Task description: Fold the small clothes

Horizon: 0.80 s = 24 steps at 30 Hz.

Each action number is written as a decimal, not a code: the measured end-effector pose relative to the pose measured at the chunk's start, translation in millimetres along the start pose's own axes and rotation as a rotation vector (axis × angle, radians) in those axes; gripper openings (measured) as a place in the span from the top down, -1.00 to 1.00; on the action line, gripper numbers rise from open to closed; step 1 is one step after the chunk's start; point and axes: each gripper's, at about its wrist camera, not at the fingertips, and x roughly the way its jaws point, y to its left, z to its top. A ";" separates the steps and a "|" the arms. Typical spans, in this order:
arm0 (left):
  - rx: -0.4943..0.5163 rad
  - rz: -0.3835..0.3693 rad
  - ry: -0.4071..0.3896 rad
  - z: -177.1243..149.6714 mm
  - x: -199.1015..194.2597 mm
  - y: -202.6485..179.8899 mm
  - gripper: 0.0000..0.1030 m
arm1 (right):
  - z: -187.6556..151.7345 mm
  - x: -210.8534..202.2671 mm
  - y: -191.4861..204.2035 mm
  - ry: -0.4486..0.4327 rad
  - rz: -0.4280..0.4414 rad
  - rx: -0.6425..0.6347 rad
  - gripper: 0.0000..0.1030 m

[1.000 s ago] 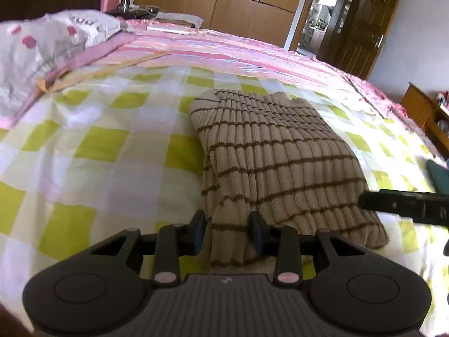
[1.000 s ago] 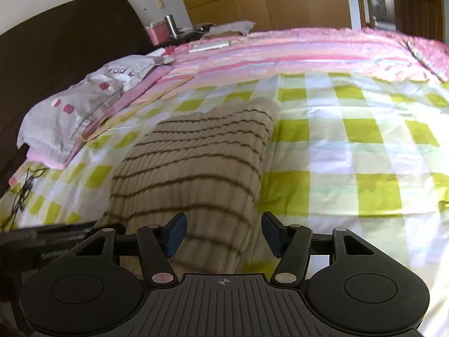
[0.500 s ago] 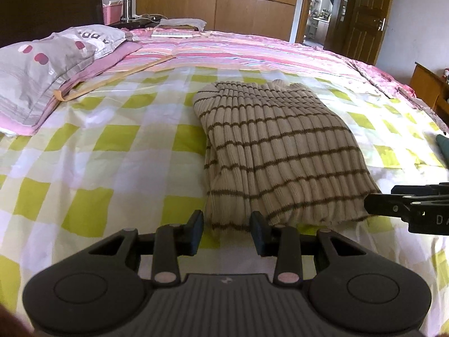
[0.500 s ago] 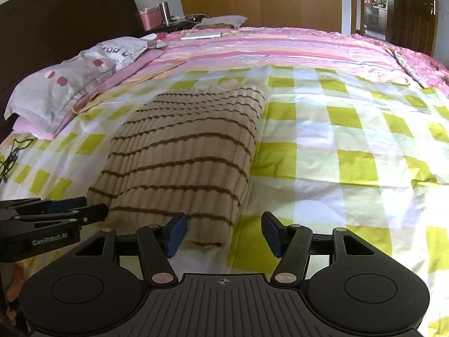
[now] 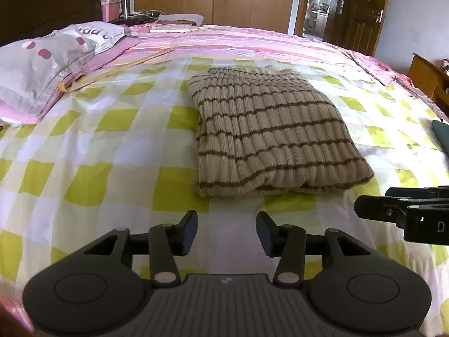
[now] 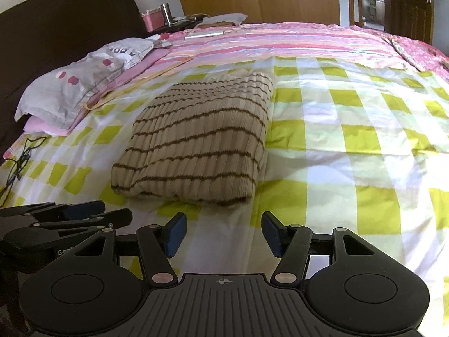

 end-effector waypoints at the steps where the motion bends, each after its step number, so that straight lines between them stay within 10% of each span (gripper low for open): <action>1: -0.003 -0.001 0.004 -1.4 -0.8 -0.2 -0.09 | -2.4 -1.8 0.2 -0.001 0.000 0.004 -0.14; 24: 0.058 0.015 -0.024 -29.6 -29.5 -26.9 -0.71 | -49.2 -26.1 4.3 -0.024 -0.048 0.018 -0.15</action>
